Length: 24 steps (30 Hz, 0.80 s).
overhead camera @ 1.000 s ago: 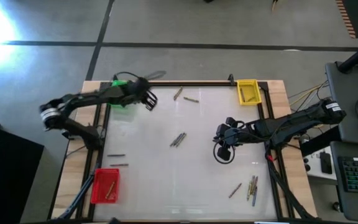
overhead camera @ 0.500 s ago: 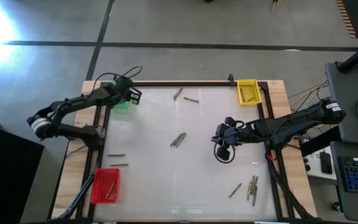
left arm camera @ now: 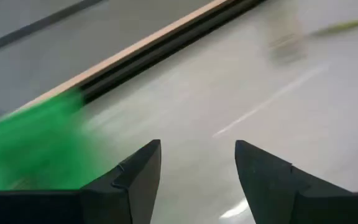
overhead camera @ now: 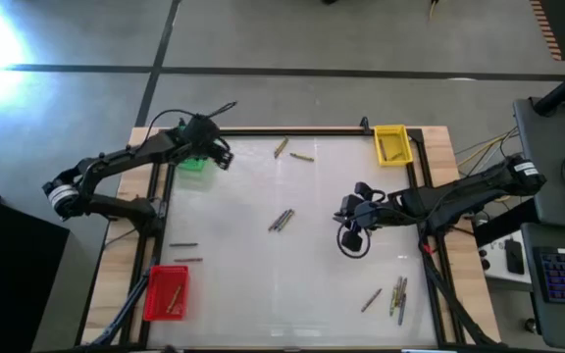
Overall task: Sort crayons
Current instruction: Put the blue crayon into the red basket
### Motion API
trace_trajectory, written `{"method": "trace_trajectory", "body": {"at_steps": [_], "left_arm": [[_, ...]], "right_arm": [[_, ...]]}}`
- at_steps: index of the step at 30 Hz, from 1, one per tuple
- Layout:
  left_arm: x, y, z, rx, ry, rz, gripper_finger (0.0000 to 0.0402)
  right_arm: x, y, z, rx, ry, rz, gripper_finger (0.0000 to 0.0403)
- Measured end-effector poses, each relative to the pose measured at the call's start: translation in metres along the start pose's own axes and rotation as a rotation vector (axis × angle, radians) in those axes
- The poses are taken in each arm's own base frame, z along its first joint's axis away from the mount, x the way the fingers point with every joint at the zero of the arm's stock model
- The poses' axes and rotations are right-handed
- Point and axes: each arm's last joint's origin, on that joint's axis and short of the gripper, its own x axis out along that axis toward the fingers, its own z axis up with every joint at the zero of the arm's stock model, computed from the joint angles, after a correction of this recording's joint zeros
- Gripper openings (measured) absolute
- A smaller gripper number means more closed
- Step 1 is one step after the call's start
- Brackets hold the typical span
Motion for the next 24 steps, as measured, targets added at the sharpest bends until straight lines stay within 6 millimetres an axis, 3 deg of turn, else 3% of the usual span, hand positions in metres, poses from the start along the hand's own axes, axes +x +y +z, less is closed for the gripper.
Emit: {"method": "trace_trajectory", "body": {"at_steps": [5, 9, 14, 19, 24], "left_arm": [[0.001, -0.045, 0.001, 0.092, -0.109, -0.285, 0.0182], [0.005, -0.076, -0.022, 0.186, -0.025, -0.360, 0.0175], [-0.002, -0.113, -0.059, 0.259, 0.088, -0.356, 0.0165], [-0.028, -0.126, -0.097, 0.376, 0.296, -0.307, 0.0156], [-0.050, -0.128, -0.131, 0.354, 0.456, -0.217, 0.0152]], "right_arm": [[0.000, -0.005, 0.006, 0.002, -0.109, -0.184, 0.0043], [0.000, -0.011, 0.003, 0.022, -0.155, -0.347, 0.0043], [0.007, -0.012, -0.010, 0.105, -0.103, -0.293, 0.0043], [0.008, -0.012, -0.013, 0.179, -0.089, -0.256, 0.0043], [0.008, -0.010, -0.008, 0.200, -0.137, -0.232, 0.0043]]}}
